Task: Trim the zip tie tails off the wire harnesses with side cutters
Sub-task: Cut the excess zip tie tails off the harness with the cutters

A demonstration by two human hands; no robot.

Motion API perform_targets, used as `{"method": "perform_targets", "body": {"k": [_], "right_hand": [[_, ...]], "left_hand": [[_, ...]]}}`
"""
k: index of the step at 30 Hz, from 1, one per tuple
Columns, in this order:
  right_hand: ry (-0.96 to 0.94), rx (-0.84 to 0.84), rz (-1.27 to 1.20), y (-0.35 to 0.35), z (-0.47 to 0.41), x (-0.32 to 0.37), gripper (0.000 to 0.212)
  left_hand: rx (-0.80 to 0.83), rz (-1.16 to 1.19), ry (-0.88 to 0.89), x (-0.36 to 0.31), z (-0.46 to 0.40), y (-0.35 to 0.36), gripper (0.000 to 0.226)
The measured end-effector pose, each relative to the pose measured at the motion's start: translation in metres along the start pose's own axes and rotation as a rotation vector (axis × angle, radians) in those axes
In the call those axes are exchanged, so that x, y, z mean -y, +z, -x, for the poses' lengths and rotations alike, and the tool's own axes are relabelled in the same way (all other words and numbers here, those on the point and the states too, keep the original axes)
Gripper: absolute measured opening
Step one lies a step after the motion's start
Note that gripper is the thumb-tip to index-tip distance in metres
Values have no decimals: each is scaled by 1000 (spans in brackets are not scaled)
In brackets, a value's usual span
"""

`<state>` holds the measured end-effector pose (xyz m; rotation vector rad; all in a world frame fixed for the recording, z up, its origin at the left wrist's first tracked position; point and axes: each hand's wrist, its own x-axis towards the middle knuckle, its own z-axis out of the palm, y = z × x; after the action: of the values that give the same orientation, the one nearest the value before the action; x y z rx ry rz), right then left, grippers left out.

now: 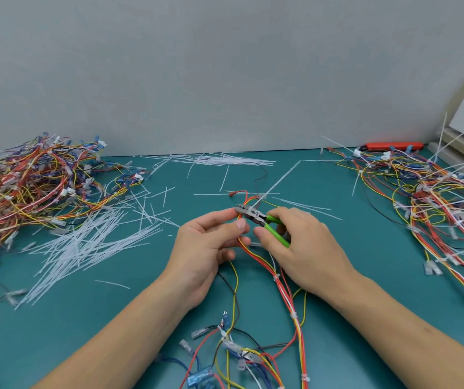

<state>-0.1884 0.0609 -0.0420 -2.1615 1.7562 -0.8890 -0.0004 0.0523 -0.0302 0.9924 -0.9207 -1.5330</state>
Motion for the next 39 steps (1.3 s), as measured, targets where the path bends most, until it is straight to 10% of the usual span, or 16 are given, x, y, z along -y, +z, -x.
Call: {"method": "perform_targets", "body": {"k": [39], "right_hand": [[50, -58, -10, 5, 4, 0, 37]], "left_hand": [[52, -2, -15, 0, -1, -5, 47]]}}
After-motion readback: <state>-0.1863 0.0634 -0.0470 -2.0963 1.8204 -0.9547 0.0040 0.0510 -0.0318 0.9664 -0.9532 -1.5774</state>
